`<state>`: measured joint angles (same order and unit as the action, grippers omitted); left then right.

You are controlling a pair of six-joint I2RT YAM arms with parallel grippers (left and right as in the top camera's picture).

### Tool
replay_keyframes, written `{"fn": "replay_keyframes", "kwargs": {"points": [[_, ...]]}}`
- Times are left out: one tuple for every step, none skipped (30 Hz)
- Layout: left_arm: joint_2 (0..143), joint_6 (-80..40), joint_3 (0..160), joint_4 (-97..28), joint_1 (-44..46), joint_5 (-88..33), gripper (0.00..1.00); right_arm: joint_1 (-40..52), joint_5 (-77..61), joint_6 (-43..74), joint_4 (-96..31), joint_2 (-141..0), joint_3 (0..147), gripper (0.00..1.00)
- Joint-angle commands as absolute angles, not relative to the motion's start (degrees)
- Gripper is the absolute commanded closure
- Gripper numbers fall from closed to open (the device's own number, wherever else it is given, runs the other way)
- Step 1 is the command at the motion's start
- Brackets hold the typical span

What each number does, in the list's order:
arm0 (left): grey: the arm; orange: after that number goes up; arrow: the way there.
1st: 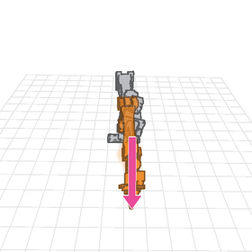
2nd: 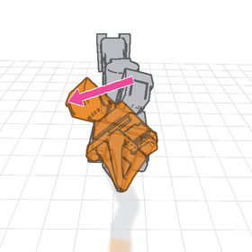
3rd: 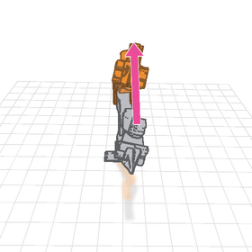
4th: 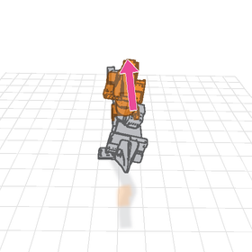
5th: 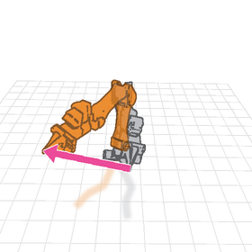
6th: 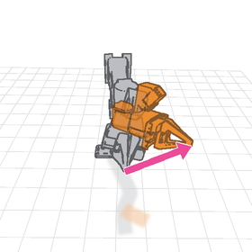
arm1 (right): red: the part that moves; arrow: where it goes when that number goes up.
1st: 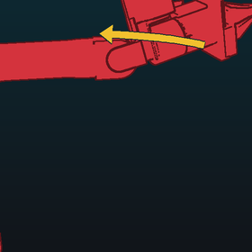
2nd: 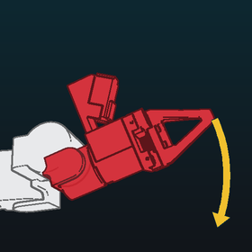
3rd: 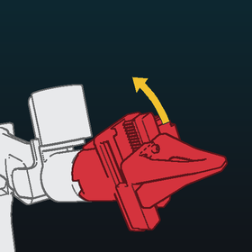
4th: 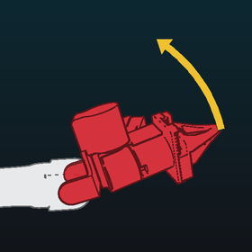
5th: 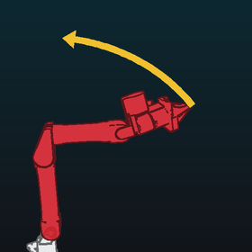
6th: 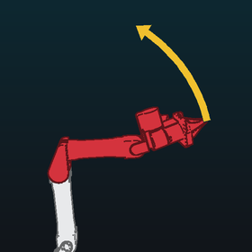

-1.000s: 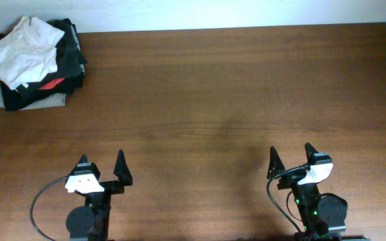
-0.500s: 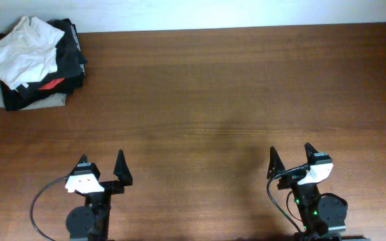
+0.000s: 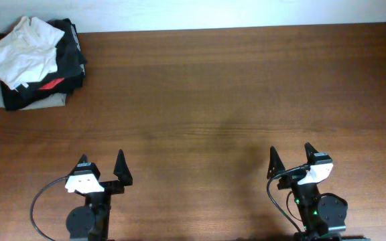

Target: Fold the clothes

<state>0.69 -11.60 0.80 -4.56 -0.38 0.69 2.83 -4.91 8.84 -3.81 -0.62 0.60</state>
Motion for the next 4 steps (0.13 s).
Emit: {"fn": "replay_keyframes", "kwargs": {"points": [[0.3,-10.4,0.5,-4.7,-0.1,1.1,0.01,3.4,-4.4,9.1,-4.1,-0.2,0.3,0.02],[0.3,-10.4,0.5,-4.7,-0.1,1.1,0.01,3.4,-4.4,9.1,-4.1,-0.2,0.3,0.01],[0.3,-10.4,0.5,-4.7,-0.1,1.1,0.01,3.4,-4.4,9.1,-4.1,-0.2,0.3,0.01],[0.3,-10.4,0.5,-4.7,-0.1,1.1,0.01,3.4,-4.4,9.1,-4.1,-0.2,0.3,0.01]]}}
